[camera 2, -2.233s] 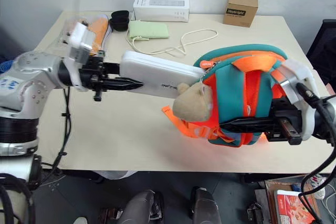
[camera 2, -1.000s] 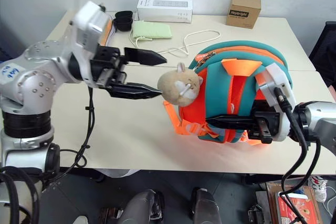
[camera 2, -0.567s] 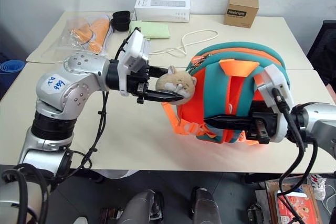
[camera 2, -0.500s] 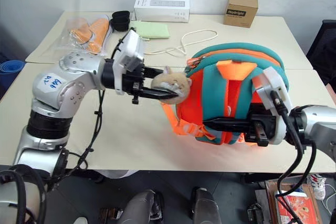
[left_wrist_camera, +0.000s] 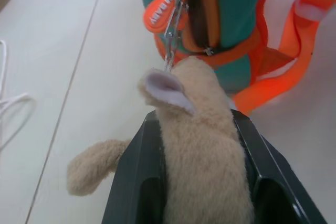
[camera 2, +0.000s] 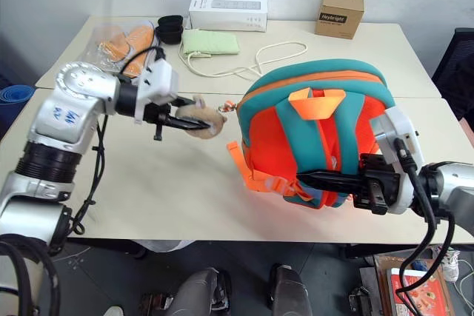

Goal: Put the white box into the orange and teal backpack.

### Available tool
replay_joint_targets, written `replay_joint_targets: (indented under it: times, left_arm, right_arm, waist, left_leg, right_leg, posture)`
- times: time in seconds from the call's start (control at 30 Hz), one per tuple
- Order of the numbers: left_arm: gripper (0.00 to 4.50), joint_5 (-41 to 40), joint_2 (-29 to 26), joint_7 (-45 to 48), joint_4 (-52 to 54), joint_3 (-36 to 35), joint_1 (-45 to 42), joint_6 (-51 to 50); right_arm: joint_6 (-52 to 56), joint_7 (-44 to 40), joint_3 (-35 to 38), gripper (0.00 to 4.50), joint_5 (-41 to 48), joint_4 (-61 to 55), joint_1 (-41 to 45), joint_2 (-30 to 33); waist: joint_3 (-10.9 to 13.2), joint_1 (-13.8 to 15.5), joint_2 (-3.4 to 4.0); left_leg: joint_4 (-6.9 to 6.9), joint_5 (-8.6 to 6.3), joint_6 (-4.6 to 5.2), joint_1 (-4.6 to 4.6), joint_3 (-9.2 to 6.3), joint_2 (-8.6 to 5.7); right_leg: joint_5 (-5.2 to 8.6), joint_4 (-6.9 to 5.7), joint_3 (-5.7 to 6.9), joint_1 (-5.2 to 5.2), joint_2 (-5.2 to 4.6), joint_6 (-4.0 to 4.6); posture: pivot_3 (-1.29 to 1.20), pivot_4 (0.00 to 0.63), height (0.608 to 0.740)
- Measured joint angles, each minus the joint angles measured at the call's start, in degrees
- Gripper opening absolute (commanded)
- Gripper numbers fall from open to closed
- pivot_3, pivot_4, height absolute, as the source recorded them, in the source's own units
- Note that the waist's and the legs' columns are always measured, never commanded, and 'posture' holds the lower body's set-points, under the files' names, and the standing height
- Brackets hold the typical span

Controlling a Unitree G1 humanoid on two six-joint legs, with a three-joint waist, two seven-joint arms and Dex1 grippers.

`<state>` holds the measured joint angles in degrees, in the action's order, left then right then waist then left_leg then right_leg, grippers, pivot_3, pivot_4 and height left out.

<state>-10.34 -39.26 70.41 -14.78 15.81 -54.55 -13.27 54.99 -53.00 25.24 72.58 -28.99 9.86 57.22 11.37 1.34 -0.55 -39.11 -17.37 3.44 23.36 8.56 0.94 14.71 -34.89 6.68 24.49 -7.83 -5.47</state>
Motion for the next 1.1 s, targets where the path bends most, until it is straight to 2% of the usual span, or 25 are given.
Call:
replay_joint_targets:
  times: [0.2,0.37,0.4,0.53,0.67,0.7,0.77,0.83,0.97,1.1]
  left_arm:
    - [1.22,4.3,9.01,-4.62,-2.12,3.83,5.79,1.14]
    - [1.22,5.31,9.99,-5.87,-2.89,3.14,6.27,0.29]
    - [1.76,4.6,9.74,-5.63,-2.22,2.33,6.96,-1.02]
    - [3.05,-3.89,7.84,-2.88,3.32,-3.48,10.98,-12.77]
    - [4.36,-13.41,2.7,-0.31,10.47,-10.57,16.33,-24.28]
    - [4.5,-15.03,1.18,0.05,11.61,-12.4,17.75,-26.08]
    - [4.5,-19.23,-4.7,1.79,13.67,-17.85,22.07,-30.09]
    - [4.5,-21.12,-8.4,2.27,13.87,-22.43,23.94,-31.33]
    - [4.5,-23.58,-14.11,2.76,13.97,-31.33,26.1,-30.44]
    - [4.5,-26.52,-15.88,1.35,14.62,-36.84,26.2,-31.61]
  right_arm:
    - [-1.45,0.22,-0.34,0.0,-3.39,0.19,-0.27,-0.29]
    - [-2.25,0.64,-2.45,0.0,-7.0,1.23,-0.27,-0.29]
    - [-2.97,0.93,-2.57,0.64,-8.38,1.85,-0.19,-0.35]
    - [-6.03,2.26,-2.96,1.94,-14.93,6.76,-0.71,-1.08]
    - [-7.92,-3.68,0.35,3.37,-17.47,10.31,-5.88,0.44]
    - [-7.9,-5.83,2.42,3.65,-17.5,11.61,-7.22,1.43]
    - [-8.83,-13.82,8.73,4.38,-19.18,17.44,-11.25,6.39]
    - [-10.13,-18.65,12.58,4.45,-21.31,23.58,-11.82,9.66]
    - [-12.25,-26.74,15.38,4.45,-25.62,38.51,-9.97,16.71]
    - [-12.84,-30.66,16.08,4.45,-27.53,48.03,-5.71,19.29]
  waist:
    - [0.0,0.03,-0.01]
    - [0.0,-0.13,-0.01]
    - [0.0,-0.14,0.0]
    - [0.0,-0.18,-0.02]
    - [0.0,-0.14,-0.01]
    - [0.0,-0.11,-0.01]
    - [0.0,-0.15,-0.01]
    - [0.0,-0.18,-0.02]
    - [0.0,-0.19,0.0]
    - [-0.01,-0.32,0.03]
  left_leg:
    - [-0.01,-0.01,0.05,0.04,-0.01,-0.01]
    - [-0.01,-0.01,0.05,0.02,-0.02,-0.01]
    - [-0.01,-0.01,0.05,0.01,-0.02,-0.01]
    - [-0.02,0.0,0.05,0.03,-0.01,-0.03]
    - [-0.02,0.01,0.04,0.04,-0.02,-0.02]
    - [-0.02,0.01,0.06,0.03,-0.02,-0.03]
    - [-0.03,0.0,0.07,-0.04,-0.01,-0.02]
    - [-0.03,0.0,0.07,-0.09,0.0,-0.02]
    - [0.02,-0.08,-0.02,-0.09,-0.06,-0.01]
    - [0.09,-0.24,-0.33,-0.08,-0.1,0.0]
  right_leg:
    - [0.0,0.0,0.03,0.01,-0.1,-0.01]
    - [0.0,-0.03,0.07,0.01,-0.26,-0.01]
    - [0.0,-0.04,0.1,0.0,-0.26,-0.01]
    - [0.0,-0.07,0.15,0.01,-0.26,-0.01]
    - [0.0,-0.19,0.18,-0.02,0.1,-0.02]
    - [-0.01,-0.17,0.18,-0.03,0.11,-0.03]
    - [-0.01,-0.09,0.19,-0.08,0.12,-0.03]
    - [-0.01,-0.03,0.21,-0.11,0.11,-0.03]
    - [0.03,-0.05,0.11,-0.04,-0.36,0.06]
    - [0.09,-0.06,0.15,0.0,-0.41,0.15]
  posture:
    - [0.0,0.15,0.74]
    - [0.0,0.15,0.74]
    - [0.0,0.15,0.74]
    - [0.0,0.15,0.74]
    - [0.0,0.15,0.74]
    - [0.0,0.15,0.74]
    - [0.0,0.15,0.74]
    - [0.0,0.15,0.74]
    - [0.0,0.15,0.74]
    - [0.0,0.15,0.74]
